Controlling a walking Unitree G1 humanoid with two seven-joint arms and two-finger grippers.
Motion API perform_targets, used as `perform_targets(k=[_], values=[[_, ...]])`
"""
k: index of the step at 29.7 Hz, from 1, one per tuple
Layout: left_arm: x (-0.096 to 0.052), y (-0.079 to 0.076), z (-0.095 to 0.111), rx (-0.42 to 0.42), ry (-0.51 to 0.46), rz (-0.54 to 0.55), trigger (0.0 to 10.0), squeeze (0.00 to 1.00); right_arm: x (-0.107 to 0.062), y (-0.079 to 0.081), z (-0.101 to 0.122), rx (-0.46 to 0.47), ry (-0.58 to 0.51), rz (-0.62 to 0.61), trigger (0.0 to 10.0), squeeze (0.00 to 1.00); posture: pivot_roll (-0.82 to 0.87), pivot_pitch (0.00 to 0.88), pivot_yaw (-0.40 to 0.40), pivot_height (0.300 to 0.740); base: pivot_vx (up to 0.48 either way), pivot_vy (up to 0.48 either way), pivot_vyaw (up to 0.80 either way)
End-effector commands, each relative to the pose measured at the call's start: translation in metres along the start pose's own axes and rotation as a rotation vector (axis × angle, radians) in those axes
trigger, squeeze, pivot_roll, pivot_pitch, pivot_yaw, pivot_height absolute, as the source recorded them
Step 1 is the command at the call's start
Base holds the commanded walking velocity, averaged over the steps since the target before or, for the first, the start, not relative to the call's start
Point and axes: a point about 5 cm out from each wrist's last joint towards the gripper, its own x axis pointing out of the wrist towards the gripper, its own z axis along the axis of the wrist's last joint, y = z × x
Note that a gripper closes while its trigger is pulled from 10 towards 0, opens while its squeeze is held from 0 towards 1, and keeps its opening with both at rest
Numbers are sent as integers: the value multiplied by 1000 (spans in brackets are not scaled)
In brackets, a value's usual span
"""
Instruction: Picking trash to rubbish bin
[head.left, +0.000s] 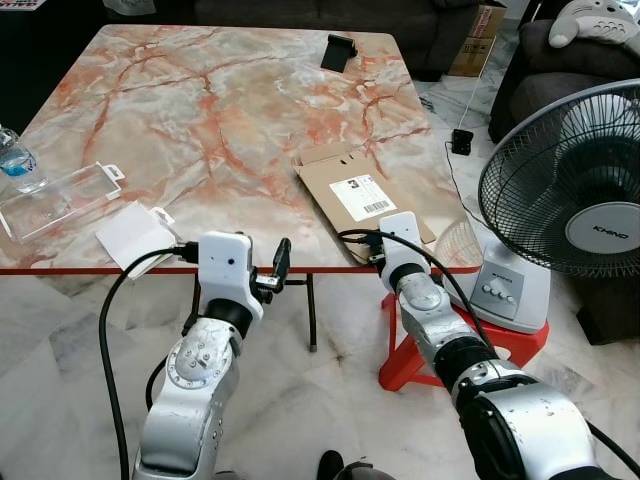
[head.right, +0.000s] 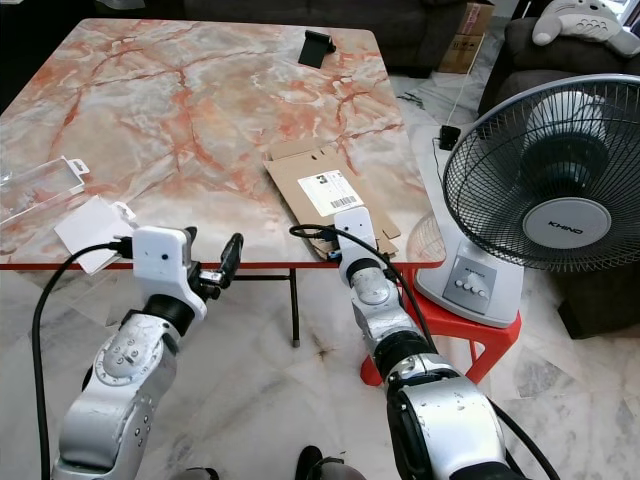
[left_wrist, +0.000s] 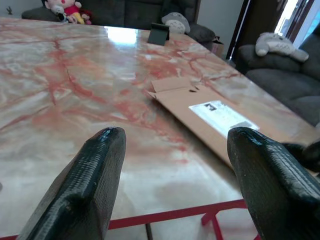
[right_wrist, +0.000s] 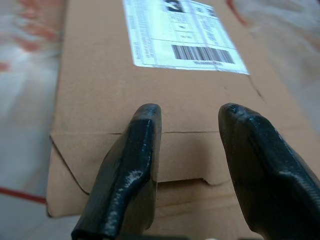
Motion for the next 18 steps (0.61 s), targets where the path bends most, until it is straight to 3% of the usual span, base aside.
perform_targets(k=[1,9,18], values=[[0,-1,6,-15,-17,-4,10000,0,-3,6,-7,0,15,29,10000,0,219,207,-77,740,0,0,0],[0,2,10,-50,-20,13,10000,0,-4,25,3,67,-56,99,10000,0,200,217,-79,740,0,0,0],[1,5,13,-71,-37,31,10000,0,-4,30,27,132,-176,124,10000,0,188,215,-83,740,0,0,0]])
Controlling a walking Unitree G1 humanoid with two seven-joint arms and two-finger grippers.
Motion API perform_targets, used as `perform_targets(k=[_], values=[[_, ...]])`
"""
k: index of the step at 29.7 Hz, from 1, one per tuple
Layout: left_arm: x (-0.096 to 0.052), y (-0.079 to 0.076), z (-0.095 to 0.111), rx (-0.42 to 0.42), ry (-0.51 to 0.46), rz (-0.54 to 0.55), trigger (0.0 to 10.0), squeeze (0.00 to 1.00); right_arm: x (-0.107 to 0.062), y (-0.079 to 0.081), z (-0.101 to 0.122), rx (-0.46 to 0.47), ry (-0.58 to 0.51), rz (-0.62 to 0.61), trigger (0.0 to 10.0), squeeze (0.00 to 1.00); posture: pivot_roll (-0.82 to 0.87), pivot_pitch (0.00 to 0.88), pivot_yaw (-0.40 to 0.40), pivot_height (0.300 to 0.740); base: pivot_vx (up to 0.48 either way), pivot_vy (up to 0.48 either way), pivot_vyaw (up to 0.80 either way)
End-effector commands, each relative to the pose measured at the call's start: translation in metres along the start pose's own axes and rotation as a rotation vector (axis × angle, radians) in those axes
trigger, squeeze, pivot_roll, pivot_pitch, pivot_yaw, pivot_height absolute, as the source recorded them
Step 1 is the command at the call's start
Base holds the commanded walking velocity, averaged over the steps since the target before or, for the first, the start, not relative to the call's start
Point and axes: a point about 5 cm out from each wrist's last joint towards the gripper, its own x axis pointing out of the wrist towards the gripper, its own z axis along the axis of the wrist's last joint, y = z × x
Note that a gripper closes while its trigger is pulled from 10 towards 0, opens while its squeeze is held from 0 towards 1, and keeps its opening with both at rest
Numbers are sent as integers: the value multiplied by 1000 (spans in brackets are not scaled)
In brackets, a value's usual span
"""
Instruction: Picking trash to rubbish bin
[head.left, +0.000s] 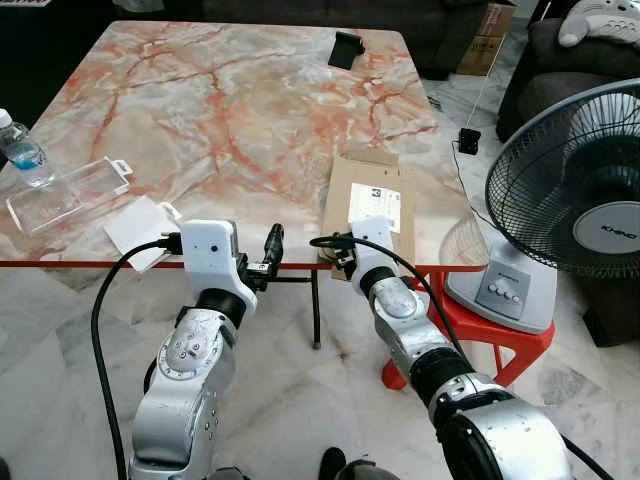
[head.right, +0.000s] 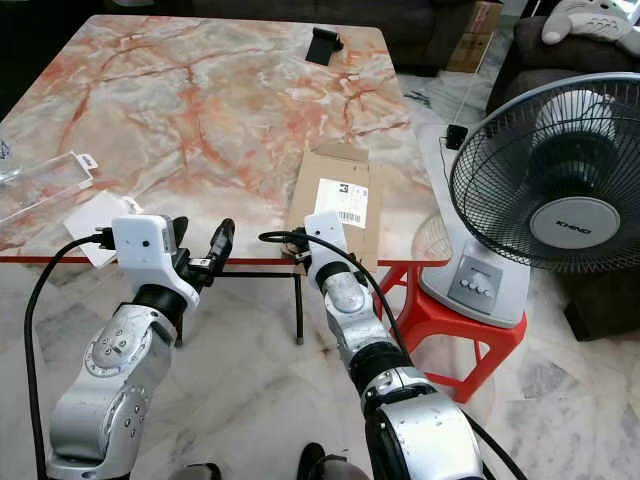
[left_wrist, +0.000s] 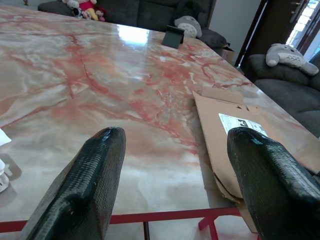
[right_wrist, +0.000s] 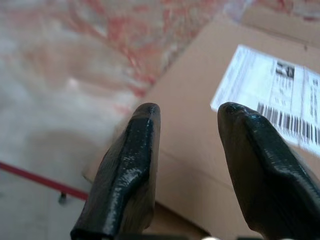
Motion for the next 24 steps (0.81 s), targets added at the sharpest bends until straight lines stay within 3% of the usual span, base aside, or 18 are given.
perform_targets(k=[1,6,14,20,24], values=[[0,-2,9,-21,-33,-5,10000,0,1,-4,10,34,-51,-7,10000,0,188,215,-83,740,0,0,0],[1,-2,11,-37,-48,5,10000,0,5,-13,34,94,-149,-26,10000,0,186,213,-89,740,0,0,0],[1,-3,11,-42,-54,0,10000,0,7,-29,49,54,-204,-63,10000,0,185,210,-91,740,0,0,0],[-2,-3,3,-41,-13,7,10000,0,6,-61,34,-124,-84,-143,10000,0,200,216,-87,740,0,0,0],[-4,-5,3,-45,-10,4,10000,0,1,-71,18,-159,11,-182,10000,0,213,217,-88,740,0,0,0]])
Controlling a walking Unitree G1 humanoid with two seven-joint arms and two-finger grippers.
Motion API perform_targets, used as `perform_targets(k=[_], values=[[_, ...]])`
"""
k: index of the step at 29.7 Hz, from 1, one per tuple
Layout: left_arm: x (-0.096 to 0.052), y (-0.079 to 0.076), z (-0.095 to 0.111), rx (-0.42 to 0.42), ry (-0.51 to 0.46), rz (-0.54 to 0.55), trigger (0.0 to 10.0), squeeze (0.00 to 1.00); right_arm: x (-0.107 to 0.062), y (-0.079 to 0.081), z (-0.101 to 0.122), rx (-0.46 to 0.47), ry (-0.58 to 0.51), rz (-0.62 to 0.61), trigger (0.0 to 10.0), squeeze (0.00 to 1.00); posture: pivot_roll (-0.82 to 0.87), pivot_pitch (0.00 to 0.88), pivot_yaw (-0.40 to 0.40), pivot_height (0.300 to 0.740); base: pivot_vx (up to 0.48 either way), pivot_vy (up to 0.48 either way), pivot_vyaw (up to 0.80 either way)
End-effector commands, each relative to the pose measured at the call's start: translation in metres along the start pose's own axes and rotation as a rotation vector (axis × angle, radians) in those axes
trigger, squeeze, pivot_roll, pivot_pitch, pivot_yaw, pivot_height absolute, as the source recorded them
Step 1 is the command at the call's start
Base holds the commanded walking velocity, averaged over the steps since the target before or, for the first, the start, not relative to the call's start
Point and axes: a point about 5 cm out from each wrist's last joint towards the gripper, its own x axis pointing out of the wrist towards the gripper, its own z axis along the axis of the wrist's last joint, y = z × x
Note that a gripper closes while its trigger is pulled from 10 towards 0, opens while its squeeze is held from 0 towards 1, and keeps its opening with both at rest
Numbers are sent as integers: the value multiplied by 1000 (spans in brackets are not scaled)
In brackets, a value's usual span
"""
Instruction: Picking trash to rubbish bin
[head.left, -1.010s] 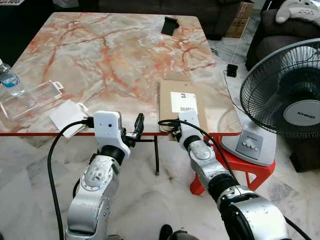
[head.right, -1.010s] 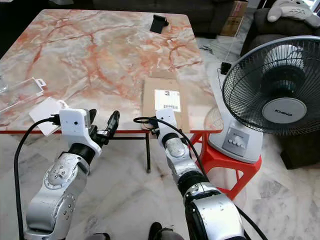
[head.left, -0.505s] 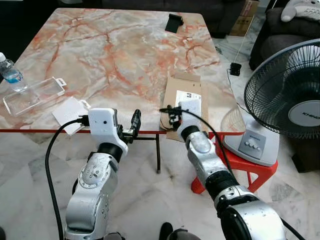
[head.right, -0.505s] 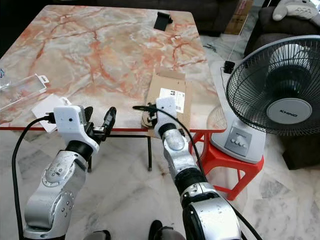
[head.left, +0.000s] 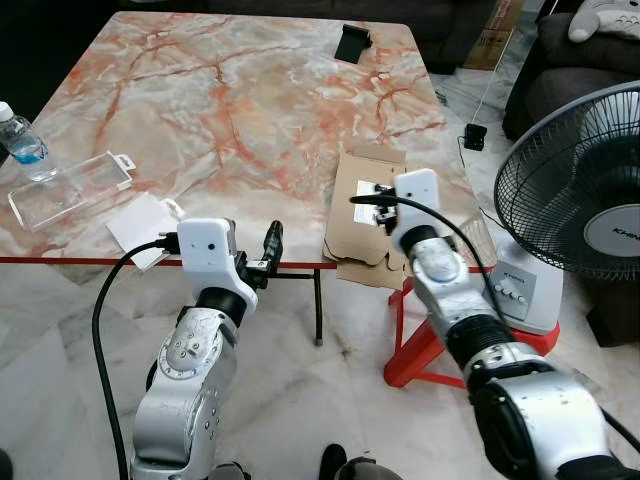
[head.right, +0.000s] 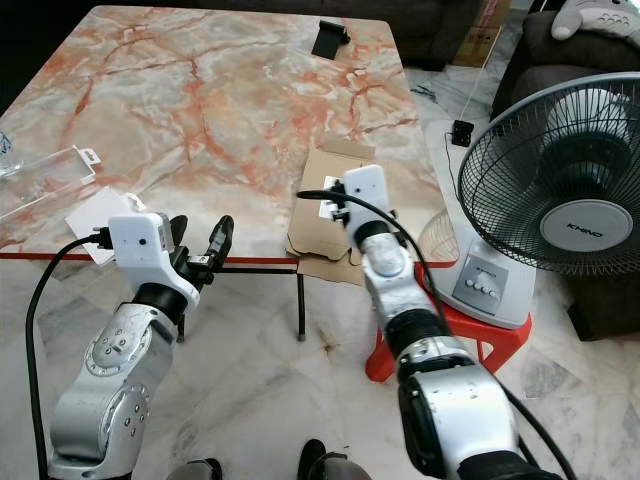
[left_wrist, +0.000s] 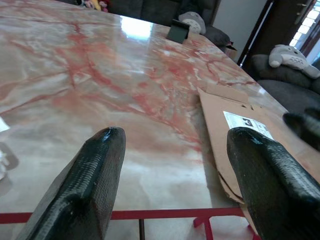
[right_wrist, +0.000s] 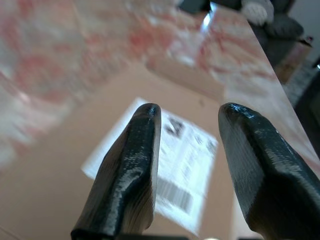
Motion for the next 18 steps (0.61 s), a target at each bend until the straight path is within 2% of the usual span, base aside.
perform_targets(k=[1,6,10,18], values=[[-3,-5,4,-6,-14,-7,10000,0,-3,-1,-12,-23,62,-8,10000,0,213,217,-88,740,0,0,0],[-4,-9,4,-6,-7,-23,10000,0,-11,-13,-35,-55,172,-50,10000,0,220,219,-87,740,0,0,0],[-4,-10,5,-6,-6,-30,10000,0,-14,-12,-43,-68,202,-46,10000,0,222,221,-84,740,0,0,0],[-5,-8,9,5,-10,-29,10000,0,-22,8,-54,-44,193,30,10000,0,222,227,-77,740,0,0,0]])
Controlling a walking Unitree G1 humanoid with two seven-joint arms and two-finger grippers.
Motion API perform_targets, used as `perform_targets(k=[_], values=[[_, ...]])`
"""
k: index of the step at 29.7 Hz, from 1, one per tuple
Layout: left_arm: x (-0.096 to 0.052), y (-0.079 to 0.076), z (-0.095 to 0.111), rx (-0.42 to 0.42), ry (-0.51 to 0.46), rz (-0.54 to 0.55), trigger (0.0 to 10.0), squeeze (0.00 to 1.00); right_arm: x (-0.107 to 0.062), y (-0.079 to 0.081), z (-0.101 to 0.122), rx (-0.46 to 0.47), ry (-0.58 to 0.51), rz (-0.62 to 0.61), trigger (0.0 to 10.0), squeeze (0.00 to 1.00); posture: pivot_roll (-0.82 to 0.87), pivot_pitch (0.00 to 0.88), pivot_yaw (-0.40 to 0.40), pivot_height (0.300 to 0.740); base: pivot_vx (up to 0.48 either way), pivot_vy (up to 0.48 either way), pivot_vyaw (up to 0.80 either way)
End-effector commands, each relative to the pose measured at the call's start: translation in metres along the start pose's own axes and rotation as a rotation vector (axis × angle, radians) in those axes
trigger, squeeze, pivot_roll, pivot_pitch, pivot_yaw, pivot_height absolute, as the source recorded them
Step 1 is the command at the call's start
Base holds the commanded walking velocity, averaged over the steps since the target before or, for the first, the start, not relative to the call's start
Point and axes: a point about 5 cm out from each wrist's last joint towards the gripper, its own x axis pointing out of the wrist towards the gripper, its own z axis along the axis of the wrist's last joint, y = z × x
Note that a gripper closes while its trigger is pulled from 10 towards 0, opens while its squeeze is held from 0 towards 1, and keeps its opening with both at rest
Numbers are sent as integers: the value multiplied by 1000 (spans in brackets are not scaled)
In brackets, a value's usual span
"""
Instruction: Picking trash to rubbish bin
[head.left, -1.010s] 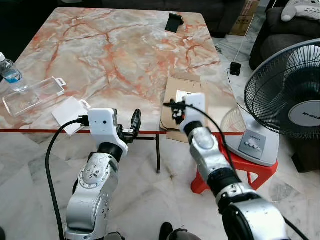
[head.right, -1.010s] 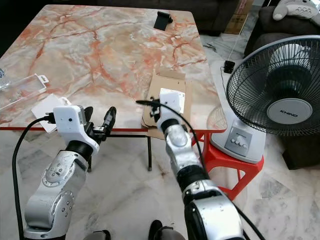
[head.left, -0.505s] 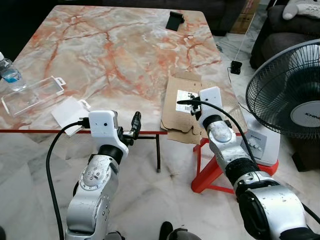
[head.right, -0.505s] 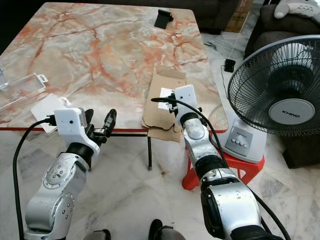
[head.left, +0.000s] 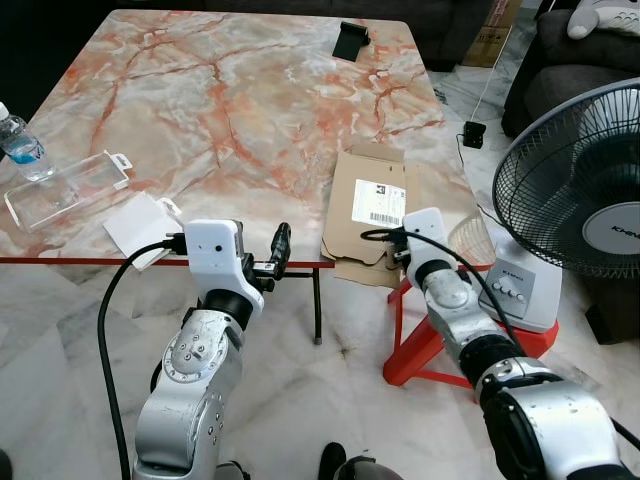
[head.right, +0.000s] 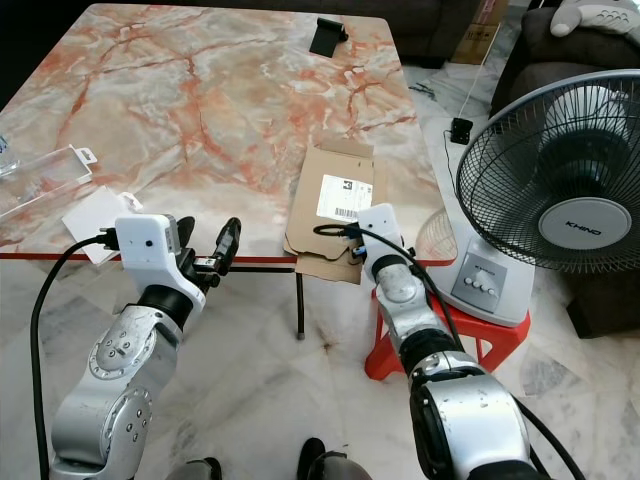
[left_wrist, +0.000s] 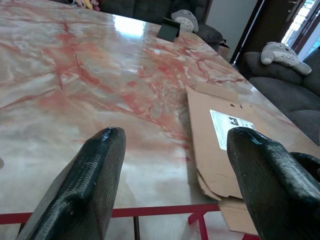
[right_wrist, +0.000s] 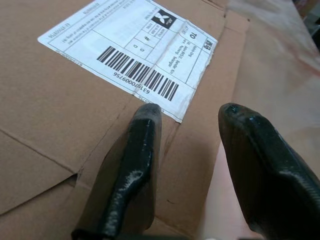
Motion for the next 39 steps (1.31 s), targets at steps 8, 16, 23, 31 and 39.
perform_targets(k=[8,16,23,31,39], values=[[-3,2,6,-3,-13,5,10000,0,-10,41,-10,97,-33,126,10000,0,207,230,-69,740,0,0,0],[-3,0,6,-15,-11,-2,10000,0,-17,71,1,163,-123,210,10000,0,199,231,-70,740,0,0,0],[-3,2,3,-25,-1,4,10000,0,-16,75,18,200,-194,210,10000,0,198,227,-70,740,0,0,0],[-18,44,-12,-52,54,123,10000,0,-10,27,63,262,-444,34,10000,0,189,223,-69,740,0,0,0],[-48,73,-33,-119,182,74,10000,0,-8,-1,71,266,-487,-34,10000,0,183,216,-63,740,0,0,0]])
